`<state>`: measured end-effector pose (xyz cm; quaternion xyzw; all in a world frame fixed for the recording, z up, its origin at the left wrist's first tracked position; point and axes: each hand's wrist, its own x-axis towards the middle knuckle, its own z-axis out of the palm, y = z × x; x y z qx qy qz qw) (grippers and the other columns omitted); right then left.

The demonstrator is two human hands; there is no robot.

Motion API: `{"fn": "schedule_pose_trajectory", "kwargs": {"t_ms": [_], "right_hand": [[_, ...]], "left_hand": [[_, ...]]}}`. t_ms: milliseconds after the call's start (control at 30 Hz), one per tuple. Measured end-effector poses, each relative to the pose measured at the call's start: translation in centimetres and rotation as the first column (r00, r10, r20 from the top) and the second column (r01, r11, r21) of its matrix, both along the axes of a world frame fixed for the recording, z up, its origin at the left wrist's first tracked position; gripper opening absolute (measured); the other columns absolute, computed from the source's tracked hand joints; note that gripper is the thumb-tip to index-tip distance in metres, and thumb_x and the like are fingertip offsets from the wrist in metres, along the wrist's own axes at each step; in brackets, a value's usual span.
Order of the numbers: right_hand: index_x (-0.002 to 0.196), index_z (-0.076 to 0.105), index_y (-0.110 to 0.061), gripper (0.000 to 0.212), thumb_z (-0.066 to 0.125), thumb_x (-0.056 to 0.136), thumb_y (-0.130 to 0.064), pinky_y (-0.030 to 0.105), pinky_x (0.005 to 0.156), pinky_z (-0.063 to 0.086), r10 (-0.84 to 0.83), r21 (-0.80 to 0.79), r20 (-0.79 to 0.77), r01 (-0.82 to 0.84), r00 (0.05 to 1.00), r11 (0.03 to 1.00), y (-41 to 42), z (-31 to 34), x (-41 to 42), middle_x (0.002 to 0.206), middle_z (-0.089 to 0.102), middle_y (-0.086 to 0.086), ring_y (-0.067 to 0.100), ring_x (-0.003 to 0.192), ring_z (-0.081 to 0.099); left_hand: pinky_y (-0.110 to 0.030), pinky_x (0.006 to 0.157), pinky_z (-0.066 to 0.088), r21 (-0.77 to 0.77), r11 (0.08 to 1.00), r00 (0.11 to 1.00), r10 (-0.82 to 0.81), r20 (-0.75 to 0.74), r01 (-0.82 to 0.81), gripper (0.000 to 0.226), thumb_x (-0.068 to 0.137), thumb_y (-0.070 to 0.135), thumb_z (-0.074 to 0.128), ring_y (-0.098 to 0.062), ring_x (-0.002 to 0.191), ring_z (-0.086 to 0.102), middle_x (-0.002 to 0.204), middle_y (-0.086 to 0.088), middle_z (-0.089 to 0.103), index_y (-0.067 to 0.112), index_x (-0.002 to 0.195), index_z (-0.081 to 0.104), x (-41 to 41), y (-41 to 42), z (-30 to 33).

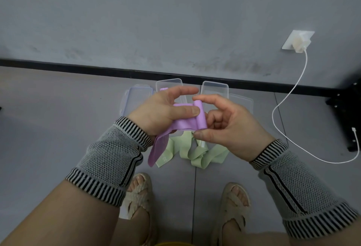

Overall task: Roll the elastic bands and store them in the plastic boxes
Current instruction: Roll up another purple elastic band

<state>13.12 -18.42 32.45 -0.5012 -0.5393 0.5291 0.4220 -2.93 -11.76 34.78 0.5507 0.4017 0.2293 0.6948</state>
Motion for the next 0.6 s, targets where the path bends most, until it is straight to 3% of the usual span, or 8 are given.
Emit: {"fn": "schedule_pose_trajectory", "kwargs": {"t_ms": [167,233,333,400,533,600], "right_hand": [[0.112,0.058,-0.030,0.058,0.077,0.068,0.004,0.029,0.065,0.050,-0.013,-0.009,-0.015,0.013,1.000,1.000,0.1,0.1,0.1,0.058,0.060,-0.003,0.017,0.059,0.055],[0.112,0.058,-0.030,0.059,0.079,0.065,0.001,0.035,0.067,0.050,-0.024,-0.005,-0.035,0.024,0.999,1.000,0.0,0.1,0.3,0.061,0.061,0.000,0.022,0.062,0.055],[0.109,0.060,-0.031,0.061,0.083,0.060,-0.003,0.031,0.068,0.052,-0.014,0.012,-0.069,0.015,0.998,1.000,-0.1,0.1,0.5,0.065,0.062,0.000,0.021,0.065,0.056],[0.107,0.061,-0.030,0.060,0.081,0.059,0.000,0.028,0.070,0.054,-0.019,0.027,-0.094,0.021,0.995,0.999,-0.1,-0.1,0.6,0.069,0.064,-0.001,0.017,0.067,0.060],[0.106,0.059,-0.026,0.056,0.076,0.059,-0.001,0.026,0.071,0.055,-0.052,0.031,-0.122,0.056,0.991,0.998,-0.1,-0.1,0.9,0.070,0.065,-0.003,0.014,0.069,0.061],[0.107,0.058,-0.024,0.056,0.075,0.059,-0.001,0.024,0.069,0.054,-0.066,0.039,-0.120,0.071,0.991,0.997,-0.1,0.0,1.0,0.068,0.065,-0.005,0.012,0.067,0.061]], "left_hand": [[-0.022,0.063,0.052,0.099,0.995,0.998,-0.014,-0.069,0.021,0.046,0.073,0.017,0.075,-0.017,0.071,0.067,0.081,-0.009,0.071,0.023,0.117,0.060,-0.2,0.3,-0.6],[-0.023,0.062,0.050,0.161,0.986,0.989,-0.007,-0.146,0.030,0.043,0.069,0.028,0.072,-0.014,0.066,0.066,0.076,-0.005,0.072,0.025,0.111,0.062,-0.4,0.4,-0.7],[-0.020,0.053,0.041,0.215,0.973,0.970,-0.035,-0.241,0.089,0.035,0.072,0.030,0.070,-0.008,0.051,0.055,0.057,0.003,0.063,0.027,0.106,0.063,-1.0,0.6,-0.8],[-0.022,0.054,0.040,0.221,0.967,0.968,-0.070,-0.243,0.125,0.036,0.069,0.030,0.066,-0.008,0.048,0.052,0.050,0.005,0.057,0.029,0.105,0.063,-1.2,0.7,-0.9],[-0.026,0.074,0.049,0.225,0.968,0.984,-0.073,-0.160,0.108,0.037,0.069,0.024,0.065,-0.012,0.064,0.063,0.066,-0.004,0.069,0.026,0.106,0.061,-1.1,0.9,-1.2],[-0.023,0.070,0.049,0.243,0.966,0.990,-0.055,-0.128,0.085,0.034,0.070,0.022,0.064,-0.012,0.062,0.060,0.067,-0.008,0.067,0.023,0.103,0.059,-0.8,0.8,-1.4]]}}
